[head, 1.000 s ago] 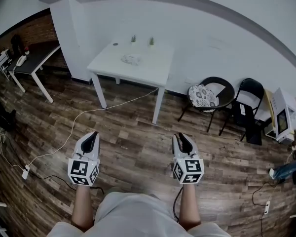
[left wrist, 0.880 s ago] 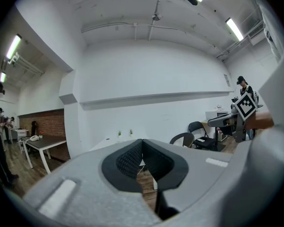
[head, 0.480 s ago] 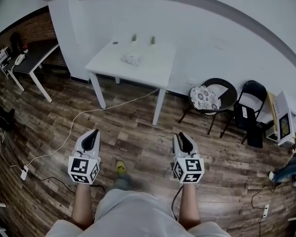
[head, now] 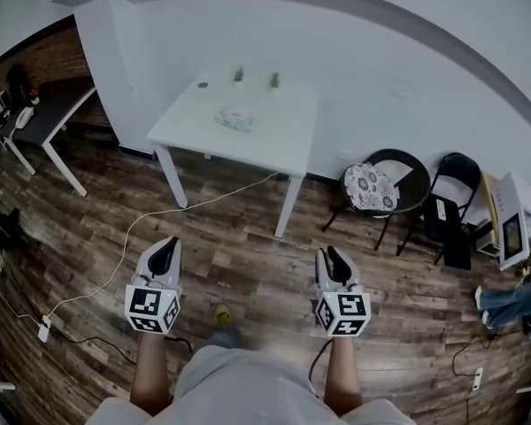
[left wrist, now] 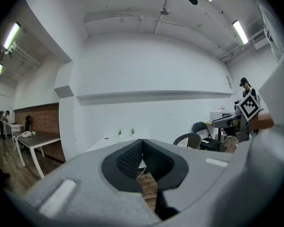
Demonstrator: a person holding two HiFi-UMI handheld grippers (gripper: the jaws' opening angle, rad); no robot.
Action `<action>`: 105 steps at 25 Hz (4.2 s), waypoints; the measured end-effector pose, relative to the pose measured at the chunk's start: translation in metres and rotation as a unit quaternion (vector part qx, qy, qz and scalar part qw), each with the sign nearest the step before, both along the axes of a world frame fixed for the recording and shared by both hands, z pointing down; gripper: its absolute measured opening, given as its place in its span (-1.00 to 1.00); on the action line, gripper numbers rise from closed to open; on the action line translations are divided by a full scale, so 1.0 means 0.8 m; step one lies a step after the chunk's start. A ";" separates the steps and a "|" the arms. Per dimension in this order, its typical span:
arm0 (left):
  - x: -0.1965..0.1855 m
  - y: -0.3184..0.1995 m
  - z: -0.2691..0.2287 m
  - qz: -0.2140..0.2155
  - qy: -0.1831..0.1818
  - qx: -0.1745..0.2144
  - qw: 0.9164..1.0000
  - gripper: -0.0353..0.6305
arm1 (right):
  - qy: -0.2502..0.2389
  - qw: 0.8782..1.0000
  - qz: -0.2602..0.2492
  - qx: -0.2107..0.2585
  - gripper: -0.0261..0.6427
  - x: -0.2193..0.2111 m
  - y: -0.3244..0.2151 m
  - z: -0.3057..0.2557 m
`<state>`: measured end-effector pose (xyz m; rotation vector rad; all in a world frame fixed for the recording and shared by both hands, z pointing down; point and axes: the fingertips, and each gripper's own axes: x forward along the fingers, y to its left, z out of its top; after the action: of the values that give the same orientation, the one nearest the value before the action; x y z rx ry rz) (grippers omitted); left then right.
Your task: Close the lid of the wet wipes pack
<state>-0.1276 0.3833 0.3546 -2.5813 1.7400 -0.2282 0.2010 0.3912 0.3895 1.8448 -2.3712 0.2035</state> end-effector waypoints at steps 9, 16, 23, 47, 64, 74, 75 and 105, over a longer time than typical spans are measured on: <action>-0.050 -0.105 -0.002 0.005 0.016 -0.007 1.000 -0.87 | 0.013 1.000 0.013 -0.008 -0.67 -0.043 -0.093 -0.011; -0.079 -0.173 -0.003 0.013 0.020 -0.006 1.000 -0.87 | 0.014 1.000 0.014 -0.006 -0.67 -0.078 -0.162 -0.017; -0.097 -0.217 0.005 0.030 0.022 -0.008 0.999 -0.87 | 0.022 1.000 0.017 -0.004 -0.67 -0.111 -0.201 -0.017; -0.079 -0.413 0.034 0.029 0.026 -0.026 0.999 -0.87 | 0.016 1.000 0.002 -0.015 -0.67 -0.104 -0.399 0.007; -0.024 -0.625 0.072 0.019 0.003 -0.067 0.998 -0.87 | 0.001 0.998 -0.036 -0.044 -0.67 -0.068 -0.635 0.048; 0.018 -0.759 0.064 0.003 0.001 -0.085 0.996 -0.87 | -0.004 0.996 -0.067 -0.058 -0.67 -0.040 -0.789 0.044; 0.022 -0.769 0.065 0.001 0.000 -0.087 0.996 -0.87 | -0.006 0.996 -0.071 -0.061 -0.67 -0.038 -0.801 0.046; 0.016 -0.940 0.103 0.028 0.003 -0.126 0.992 -0.87 | -0.023 0.988 -0.103 -0.116 -0.67 -0.096 -0.962 0.097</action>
<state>-0.1145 -0.3689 0.4366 -2.8004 1.7411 -0.4680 0.1239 -0.3785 0.4671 1.4976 -2.4261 0.4816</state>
